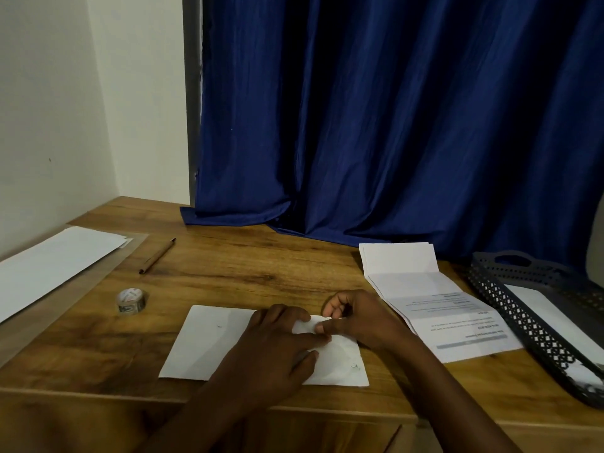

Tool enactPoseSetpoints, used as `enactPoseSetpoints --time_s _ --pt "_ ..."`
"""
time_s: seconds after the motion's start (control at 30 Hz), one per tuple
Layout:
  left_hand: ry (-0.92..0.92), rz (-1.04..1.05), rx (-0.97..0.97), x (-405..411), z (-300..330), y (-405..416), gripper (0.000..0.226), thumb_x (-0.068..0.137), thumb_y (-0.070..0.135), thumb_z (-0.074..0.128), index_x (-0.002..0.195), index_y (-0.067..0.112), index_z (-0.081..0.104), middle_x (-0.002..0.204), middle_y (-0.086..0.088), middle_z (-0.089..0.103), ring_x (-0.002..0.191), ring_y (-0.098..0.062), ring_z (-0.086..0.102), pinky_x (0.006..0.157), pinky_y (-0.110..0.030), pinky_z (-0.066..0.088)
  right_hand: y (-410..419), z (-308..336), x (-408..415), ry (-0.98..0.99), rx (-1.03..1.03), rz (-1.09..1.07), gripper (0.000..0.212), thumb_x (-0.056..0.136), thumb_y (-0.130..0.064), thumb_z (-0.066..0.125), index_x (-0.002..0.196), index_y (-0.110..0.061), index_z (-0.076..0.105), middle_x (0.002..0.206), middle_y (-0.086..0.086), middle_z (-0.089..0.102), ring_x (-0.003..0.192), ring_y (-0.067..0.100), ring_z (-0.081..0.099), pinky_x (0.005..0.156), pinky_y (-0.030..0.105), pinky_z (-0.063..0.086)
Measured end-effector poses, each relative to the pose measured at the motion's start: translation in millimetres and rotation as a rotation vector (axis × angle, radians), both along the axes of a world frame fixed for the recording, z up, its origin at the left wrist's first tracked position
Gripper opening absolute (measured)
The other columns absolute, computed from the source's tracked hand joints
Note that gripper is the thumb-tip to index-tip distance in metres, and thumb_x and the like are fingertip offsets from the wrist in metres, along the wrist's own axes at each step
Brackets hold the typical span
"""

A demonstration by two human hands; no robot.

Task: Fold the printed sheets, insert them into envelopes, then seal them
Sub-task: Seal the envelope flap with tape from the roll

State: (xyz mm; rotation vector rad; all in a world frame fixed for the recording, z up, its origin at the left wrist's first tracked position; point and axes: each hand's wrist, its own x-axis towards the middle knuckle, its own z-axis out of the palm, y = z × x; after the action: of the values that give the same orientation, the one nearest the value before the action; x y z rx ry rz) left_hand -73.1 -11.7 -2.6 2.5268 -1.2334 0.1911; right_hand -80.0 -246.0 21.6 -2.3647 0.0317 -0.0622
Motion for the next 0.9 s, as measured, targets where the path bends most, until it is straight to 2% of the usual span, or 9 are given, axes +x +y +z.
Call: enactPoseSetpoints --time_s 0.23,0.3,0.43,0.67,0.9 --pt "0.004 -0.003 0.011 1.0 -0.6 0.1 0.057 0.093 0.066 0.018 0.144 0.057 0.042 0.154 0.019 0.029 0.14 -0.004 0.017 0.113 -0.029 0.012 2.0 -8.3 8.3 -0.011 -0.036 -0.077 0.029 0.064 -0.041 0.092 0.078 -0.028 0.07 0.064 -0.02 0.066 0.057 -0.005 0.057 0.059 0.022 0.047" --pt "0.011 -0.004 0.012 1.3 -1.2 0.1 0.054 0.094 0.065 0.022 0.144 0.057 0.042 0.154 0.019 0.03 0.14 -0.004 0.017 0.113 -0.03 0.013 2.4 -8.4 9.9 -0.017 -0.045 -0.086 0.031 0.063 -0.041 0.092 0.079 -0.027 0.07 0.062 -0.02 0.063 0.056 -0.007 0.056 0.059 0.022 0.045" --pt "0.015 -0.003 0.008 1.2 -1.6 0.5 0.053 0.095 0.064 0.024 0.144 0.057 0.043 0.154 0.019 0.031 0.14 -0.005 0.018 0.114 -0.03 0.013 2.8 -8.0 10.8 -0.031 -0.064 -0.086 0.034 0.061 -0.043 0.093 0.082 -0.026 0.071 0.066 -0.013 0.062 0.055 -0.005 0.054 0.058 0.023 0.045" --pt "0.011 -0.001 0.029 1.3 -0.4 0.4 0.05 0.097 0.063 0.025 0.146 0.059 0.037 0.156 0.019 0.028 0.142 -0.005 0.017 0.116 -0.032 0.013 5.3 -10.8 7.7 -0.103 -0.038 -0.131 0.03 0.062 -0.042 0.093 0.078 -0.025 0.073 0.063 -0.012 0.066 0.053 -0.001 0.056 0.055 0.022 0.046" --pt "0.013 -0.004 0.02 0.8 -0.2 1.1 0.048 0.099 0.062 0.028 0.147 0.058 0.037 0.156 0.02 0.028 0.142 -0.004 0.015 0.116 -0.03 0.012 8.6 -15.5 5.8 -0.134 -0.035 -0.182 0.019 0.07 -0.037 0.09 0.073 -0.028 0.073 0.07 -0.011 0.071 0.059 0.001 0.061 0.063 0.028 0.054"
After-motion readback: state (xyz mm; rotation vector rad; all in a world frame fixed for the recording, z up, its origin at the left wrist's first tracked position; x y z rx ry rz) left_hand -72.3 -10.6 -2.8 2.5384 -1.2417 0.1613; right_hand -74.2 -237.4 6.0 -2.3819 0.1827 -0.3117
